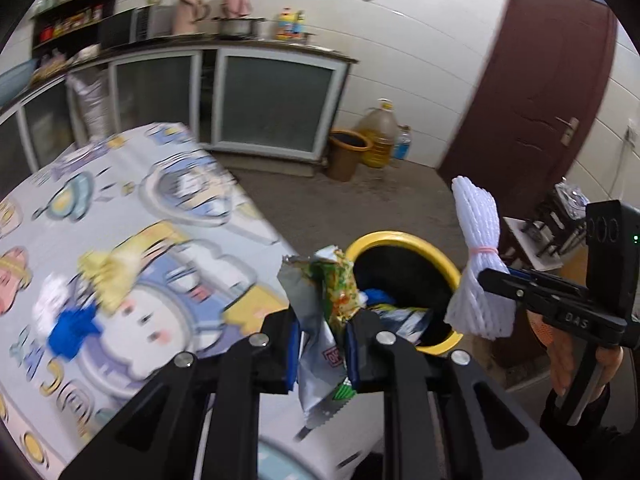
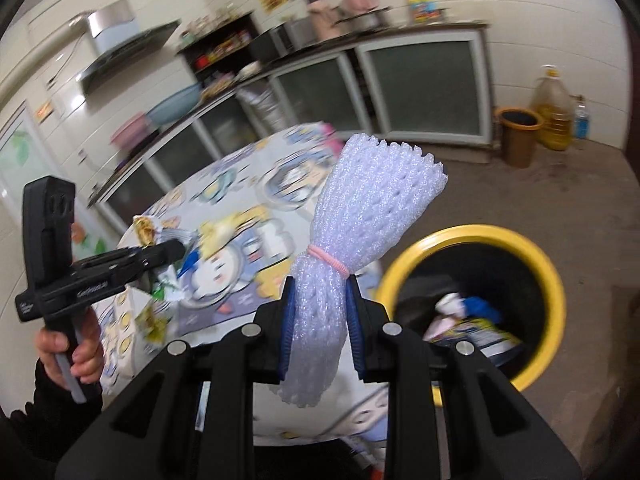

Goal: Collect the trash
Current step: 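Carry the wrapper and mesh sleeve over the yellow bin and release both, then grasp the yellow-and-silver snack bag with left tool while right grasps yellow cabbage leaf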

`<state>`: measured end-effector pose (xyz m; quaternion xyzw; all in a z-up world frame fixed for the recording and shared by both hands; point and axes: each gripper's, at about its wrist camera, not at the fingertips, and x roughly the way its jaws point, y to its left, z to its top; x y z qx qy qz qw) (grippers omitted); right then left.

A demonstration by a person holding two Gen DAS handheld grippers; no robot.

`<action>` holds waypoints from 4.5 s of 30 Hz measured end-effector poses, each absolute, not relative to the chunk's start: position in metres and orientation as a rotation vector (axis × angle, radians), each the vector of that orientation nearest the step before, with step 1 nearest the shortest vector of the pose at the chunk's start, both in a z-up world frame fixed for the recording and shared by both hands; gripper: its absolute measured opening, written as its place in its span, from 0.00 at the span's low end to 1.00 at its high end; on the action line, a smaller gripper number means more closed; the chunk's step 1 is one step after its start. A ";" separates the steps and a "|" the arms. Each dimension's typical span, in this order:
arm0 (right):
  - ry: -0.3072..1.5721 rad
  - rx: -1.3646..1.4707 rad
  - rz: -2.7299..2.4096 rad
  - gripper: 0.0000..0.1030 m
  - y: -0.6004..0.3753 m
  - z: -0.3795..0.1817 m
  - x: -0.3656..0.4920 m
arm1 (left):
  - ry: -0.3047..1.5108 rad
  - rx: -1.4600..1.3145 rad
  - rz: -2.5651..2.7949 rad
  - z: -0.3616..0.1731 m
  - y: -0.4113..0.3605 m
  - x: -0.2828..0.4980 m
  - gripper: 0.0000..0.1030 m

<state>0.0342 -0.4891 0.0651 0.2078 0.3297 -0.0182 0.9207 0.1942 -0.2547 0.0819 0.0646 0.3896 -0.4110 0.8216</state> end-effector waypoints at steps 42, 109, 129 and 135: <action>0.911 0.631 -0.312 0.24 -0.621 -0.096 0.052 | 1.088 0.281 -0.984 -0.064 -0.486 0.209 0.19; 0.951 -0.038 0.364 0.79 -0.243 -0.017 0.363 | 0.935 -0.056 -0.433 -0.044 -0.039 0.225 0.92; 0.978 0.017 0.294 0.12 -0.257 -0.052 0.389 | 0.951 -0.072 -0.424 -0.053 -0.052 0.245 0.19; 0.889 0.054 0.351 0.11 -0.264 -0.014 0.359 | 0.862 -0.078 -0.447 -0.013 -0.039 0.220 0.19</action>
